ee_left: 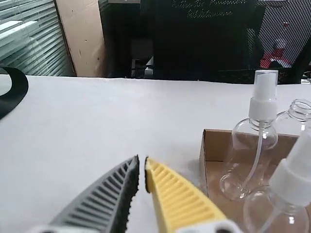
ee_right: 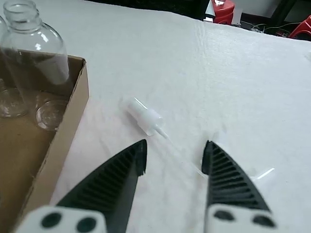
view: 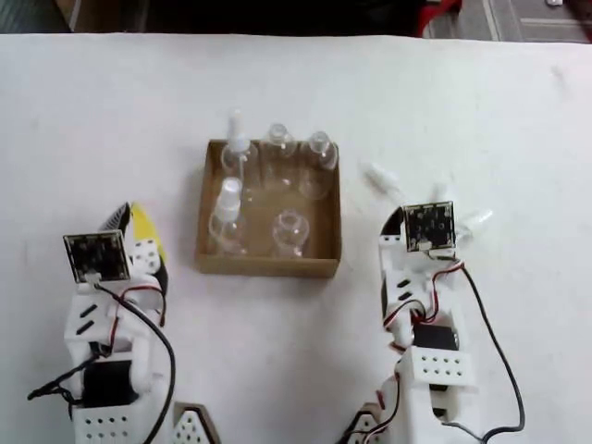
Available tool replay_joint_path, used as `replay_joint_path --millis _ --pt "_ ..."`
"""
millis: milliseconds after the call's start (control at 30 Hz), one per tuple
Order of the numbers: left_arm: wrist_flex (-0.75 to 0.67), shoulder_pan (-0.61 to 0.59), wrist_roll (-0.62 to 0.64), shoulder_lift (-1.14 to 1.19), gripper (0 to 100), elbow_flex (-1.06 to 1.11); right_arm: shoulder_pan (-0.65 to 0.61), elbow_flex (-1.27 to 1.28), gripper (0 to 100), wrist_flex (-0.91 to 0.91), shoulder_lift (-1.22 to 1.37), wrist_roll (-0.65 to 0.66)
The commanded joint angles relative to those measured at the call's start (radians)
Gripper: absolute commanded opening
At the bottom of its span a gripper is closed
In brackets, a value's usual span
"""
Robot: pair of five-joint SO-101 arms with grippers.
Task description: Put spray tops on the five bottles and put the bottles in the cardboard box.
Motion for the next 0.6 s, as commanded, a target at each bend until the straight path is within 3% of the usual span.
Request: replay_joint_path --millis 0,133,367,567 --pt "-0.137 -0.008 -0.006 -0.01 2 0.048 0.012 -0.021 6.0 -0.005 -0.016 0.044" --pt "-0.138 0.033 -0.097 -0.005 2 0.055 0.016 -0.023 15.2 -0.005 -0.016 0.046" --pt "-0.075 0.143 -0.16 -0.005 2 0.054 0.018 -0.026 15.8 -0.008 -0.016 0.046" --pt "-0.104 0.041 -0.107 -0.008 2 0.037 0.012 -0.023 15.9 -0.008 -0.016 0.046"
